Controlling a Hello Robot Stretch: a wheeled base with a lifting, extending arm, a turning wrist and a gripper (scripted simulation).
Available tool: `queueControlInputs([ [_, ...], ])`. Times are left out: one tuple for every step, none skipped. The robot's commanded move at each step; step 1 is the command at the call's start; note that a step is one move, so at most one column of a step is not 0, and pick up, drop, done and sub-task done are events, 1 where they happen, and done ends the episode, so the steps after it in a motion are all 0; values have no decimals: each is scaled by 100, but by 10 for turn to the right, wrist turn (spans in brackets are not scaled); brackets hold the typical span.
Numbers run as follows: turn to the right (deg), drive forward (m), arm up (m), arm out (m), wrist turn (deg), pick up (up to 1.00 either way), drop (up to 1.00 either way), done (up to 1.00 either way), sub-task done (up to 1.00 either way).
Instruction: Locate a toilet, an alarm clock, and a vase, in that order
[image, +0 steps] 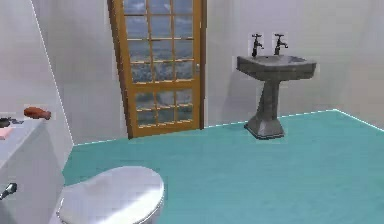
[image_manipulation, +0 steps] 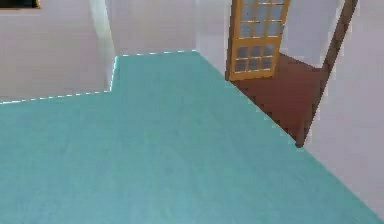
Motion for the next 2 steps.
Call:
queueControlInputs([
  [450, 0, 0, 0, 0, 0, 0, 0, 0],
  [30, 0, 0, 0, 0, 0, 0, 0, 0],
])
